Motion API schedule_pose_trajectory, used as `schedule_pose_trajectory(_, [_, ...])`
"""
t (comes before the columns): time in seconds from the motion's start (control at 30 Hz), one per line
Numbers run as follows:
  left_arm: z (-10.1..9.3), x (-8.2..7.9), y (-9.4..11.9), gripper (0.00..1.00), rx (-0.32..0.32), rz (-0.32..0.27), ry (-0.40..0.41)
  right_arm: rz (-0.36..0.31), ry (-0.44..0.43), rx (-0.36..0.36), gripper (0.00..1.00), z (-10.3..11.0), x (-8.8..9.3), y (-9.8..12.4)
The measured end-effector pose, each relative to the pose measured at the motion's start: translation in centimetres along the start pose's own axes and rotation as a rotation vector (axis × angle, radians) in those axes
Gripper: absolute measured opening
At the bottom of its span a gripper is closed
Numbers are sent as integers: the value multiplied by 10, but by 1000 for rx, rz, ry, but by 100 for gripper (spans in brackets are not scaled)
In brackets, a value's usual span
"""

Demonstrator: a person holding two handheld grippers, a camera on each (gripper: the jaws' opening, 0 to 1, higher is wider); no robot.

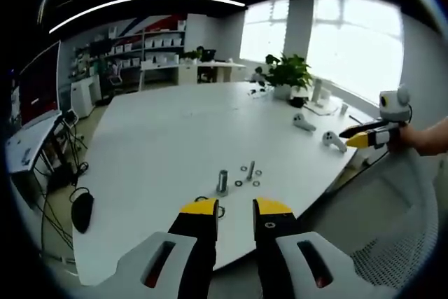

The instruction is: Place the washer onto the threaded stud by aligning its center hole with the stud, sliding it down to the base, and recovering from edge contact or off-axis alignment until the washer reaches the visible bottom stop.

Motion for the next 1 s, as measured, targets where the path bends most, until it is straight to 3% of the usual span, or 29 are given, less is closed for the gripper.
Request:
schedule_pose_trajectory(0.4, [-3, 2, -4, 17, 31, 54, -11, -39, -24, 10, 36, -2, -3, 2])
schedule_pose_trajectory(0.77, [-2, 4, -3, 18, 27, 63, -5, -53, -41, 2, 36, -2, -3, 3])
schedule_pose_trajectory(1.0, [-2, 4, -3, 18, 24, 58, -1, -24, -30, 0, 36, -1, -1, 1])
Point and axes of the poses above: the point that each gripper's makers call its tool centre point, and the gripper's own axes: y roughly backward along the fingers, z roughly to its left, x roughly out of its underside, the point moved 10 cm from there along y, roughly backward along the fingers, and after that the axes turned 15 degrees about -y, right-handed, at the moved point
